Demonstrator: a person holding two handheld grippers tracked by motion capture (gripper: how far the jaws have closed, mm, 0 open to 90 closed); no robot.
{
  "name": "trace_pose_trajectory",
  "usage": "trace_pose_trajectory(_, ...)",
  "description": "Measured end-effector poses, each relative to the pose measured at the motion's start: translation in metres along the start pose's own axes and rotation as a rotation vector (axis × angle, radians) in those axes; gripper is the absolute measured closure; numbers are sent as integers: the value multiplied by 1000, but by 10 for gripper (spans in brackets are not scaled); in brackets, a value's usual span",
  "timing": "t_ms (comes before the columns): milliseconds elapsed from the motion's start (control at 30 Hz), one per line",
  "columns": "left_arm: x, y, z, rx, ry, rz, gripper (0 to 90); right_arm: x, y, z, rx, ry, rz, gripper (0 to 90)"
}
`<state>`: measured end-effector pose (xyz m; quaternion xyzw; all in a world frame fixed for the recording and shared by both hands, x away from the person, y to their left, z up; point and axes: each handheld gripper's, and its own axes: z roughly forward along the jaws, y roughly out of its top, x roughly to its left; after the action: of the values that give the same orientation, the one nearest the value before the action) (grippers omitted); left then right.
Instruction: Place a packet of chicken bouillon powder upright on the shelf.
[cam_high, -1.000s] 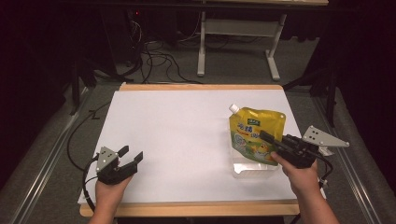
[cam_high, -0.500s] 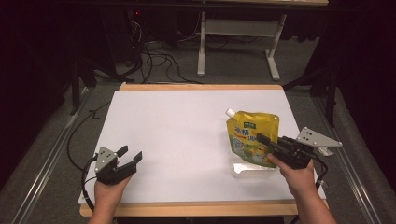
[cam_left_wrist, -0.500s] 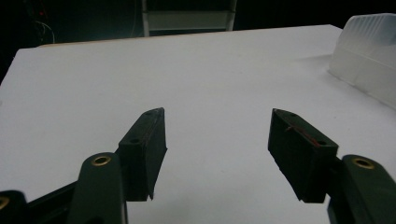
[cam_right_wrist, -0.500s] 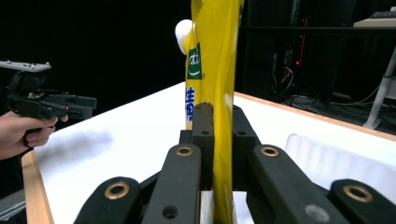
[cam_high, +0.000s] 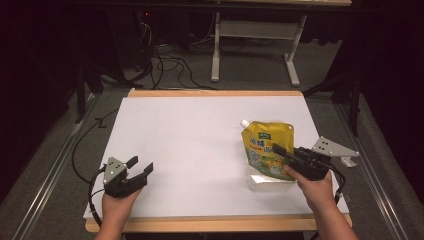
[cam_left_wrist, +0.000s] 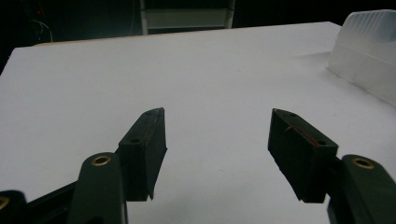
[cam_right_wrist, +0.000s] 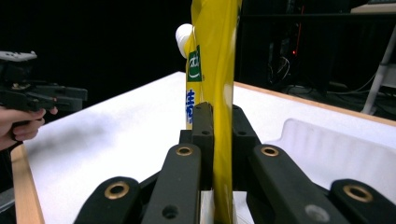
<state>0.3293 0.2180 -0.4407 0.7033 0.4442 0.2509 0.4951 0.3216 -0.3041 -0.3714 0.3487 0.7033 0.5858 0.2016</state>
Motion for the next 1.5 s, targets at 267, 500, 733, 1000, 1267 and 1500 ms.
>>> trace_pose_trajectory(267, 0, 0, 0, -2, -1, -1, 376, -4, -6, 4, 21, -8, 6, 857)
trace_pose_trajectory(500, 0, 0, -1, -2, 0, -2, 375, -7, -11, 5, 48, -15, 3, 852)
trace_pose_trajectory(733, 1, 0, -1, -3, 0, -2, 375, -6, -14, 4, 80, -29, -20, 839)
trace_pose_trajectory(1000, 0, 0, 0, 3, -5, 1, 376, -7, -20, -1, 101, -40, -25, 847)
trace_pose_trajectory(1267, 0, 0, 1, 6, -9, 2, 376, -8, -31, -9, 112, -52, -13, 848)
trace_pose_trajectory(1500, -2, 0, 2, 11, -15, 10, 376, -7, -39, -15, 107, -71, -16, 847)
